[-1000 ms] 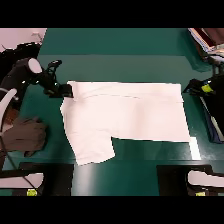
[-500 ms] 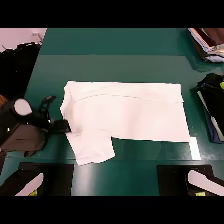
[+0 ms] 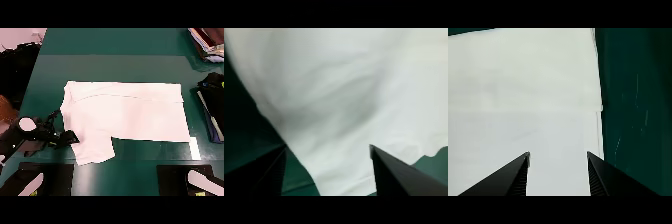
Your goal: Fold the shirts.
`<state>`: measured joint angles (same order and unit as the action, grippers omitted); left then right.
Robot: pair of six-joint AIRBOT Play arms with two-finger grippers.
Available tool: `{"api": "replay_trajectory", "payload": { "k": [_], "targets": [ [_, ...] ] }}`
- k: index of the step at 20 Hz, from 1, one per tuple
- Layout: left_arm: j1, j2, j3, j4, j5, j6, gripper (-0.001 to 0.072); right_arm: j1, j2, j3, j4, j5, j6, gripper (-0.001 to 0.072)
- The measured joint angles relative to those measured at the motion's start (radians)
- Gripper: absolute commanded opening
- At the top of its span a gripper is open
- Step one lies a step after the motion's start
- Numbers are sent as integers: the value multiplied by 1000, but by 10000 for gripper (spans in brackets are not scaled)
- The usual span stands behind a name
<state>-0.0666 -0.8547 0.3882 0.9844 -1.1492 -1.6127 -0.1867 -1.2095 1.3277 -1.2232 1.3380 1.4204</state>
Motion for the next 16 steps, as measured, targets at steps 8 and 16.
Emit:
{"api": "replay_trajectory", "payload": {
  "k": [8, 16],
  "targets": [
    [0, 1, -16, -45, 44, 47, 24, -21, 5, -12, -6, 62, 0, 411],
    [0, 3, 85, -63, 17, 94, 25, -257, 141, -430, -97, 98, 0, 413]
  ]
}}
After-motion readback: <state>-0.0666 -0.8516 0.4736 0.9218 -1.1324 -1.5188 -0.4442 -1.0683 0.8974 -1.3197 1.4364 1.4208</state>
